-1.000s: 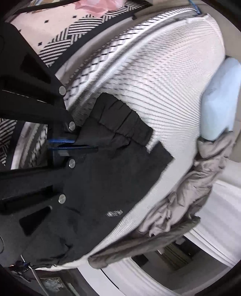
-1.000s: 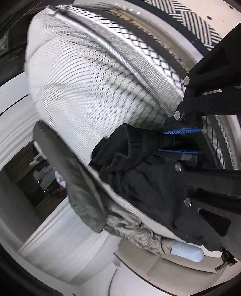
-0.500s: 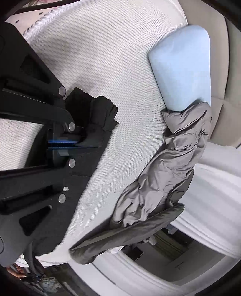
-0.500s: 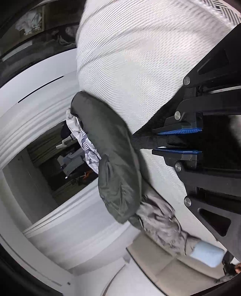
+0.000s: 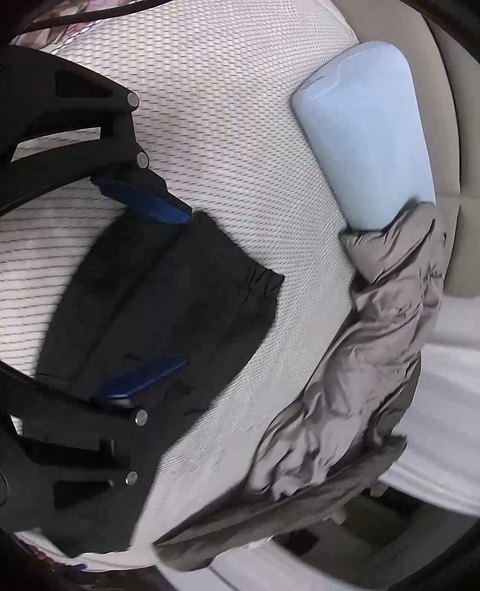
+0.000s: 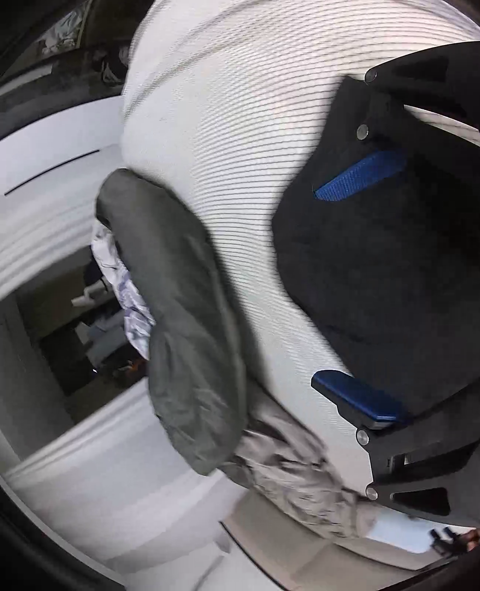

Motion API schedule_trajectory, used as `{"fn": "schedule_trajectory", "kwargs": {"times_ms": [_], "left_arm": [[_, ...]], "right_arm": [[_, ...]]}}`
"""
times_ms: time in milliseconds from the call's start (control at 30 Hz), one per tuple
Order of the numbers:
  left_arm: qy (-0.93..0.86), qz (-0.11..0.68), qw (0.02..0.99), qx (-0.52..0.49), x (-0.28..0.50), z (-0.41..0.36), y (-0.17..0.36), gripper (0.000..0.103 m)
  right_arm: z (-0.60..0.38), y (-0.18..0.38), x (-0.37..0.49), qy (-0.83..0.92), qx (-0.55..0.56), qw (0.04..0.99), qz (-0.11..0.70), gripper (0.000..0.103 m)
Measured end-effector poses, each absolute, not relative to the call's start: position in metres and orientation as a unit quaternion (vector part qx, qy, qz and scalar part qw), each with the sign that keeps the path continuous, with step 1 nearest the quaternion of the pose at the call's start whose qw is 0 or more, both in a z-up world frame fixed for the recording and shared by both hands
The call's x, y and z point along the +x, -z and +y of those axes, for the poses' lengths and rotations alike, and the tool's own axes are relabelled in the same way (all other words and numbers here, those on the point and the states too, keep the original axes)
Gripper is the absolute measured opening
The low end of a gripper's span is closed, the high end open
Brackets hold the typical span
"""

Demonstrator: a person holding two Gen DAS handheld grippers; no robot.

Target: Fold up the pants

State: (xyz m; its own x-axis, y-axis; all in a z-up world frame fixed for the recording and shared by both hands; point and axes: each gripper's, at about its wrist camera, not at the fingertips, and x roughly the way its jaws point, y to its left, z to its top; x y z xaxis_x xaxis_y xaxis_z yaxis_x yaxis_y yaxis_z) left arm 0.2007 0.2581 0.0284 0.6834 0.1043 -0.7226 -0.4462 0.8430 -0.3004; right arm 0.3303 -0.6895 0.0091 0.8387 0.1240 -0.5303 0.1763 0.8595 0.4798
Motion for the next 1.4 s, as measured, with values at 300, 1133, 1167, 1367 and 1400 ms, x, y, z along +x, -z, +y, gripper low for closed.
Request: {"fn": "schedule_trajectory", "kwargs": {"times_ms": [300, 1133, 1167, 1367, 1400], "left_arm": [[-0.079, 0.413, 0.865, -0.272, 0.211, 0.203, 0.037, 0.053], [-0.059, 0.415, 0.835, -0.357, 0.108, 0.203, 0.053, 0.033], [-0.057, 0.422, 0.832, -0.357, 0.111, 0.199, 0.056, 0.036], [-0.064, 0.428, 0.814, -0.387, 0.15, 0.196, 0.076, 0.04], [-0.073, 0.422, 0.808, -0.404, 0.154, 0.2, 0.079, 0.033]], "right_arm": [[-0.639, 0.021, 0.257, -0.066, 0.282, 0.903, 0.318, 0.094], [-0.662, 0.034, 0.239, -0.03, 0.269, 0.909, 0.318, 0.094], [-0.666, 0.035, 0.237, -0.026, 0.275, 0.907, 0.319, 0.094], [-0.7, 0.047, 0.226, 0.001, 0.325, 0.89, 0.319, 0.094], [-0.707, 0.05, 0.224, 0.004, 0.338, 0.886, 0.319, 0.094]]}}
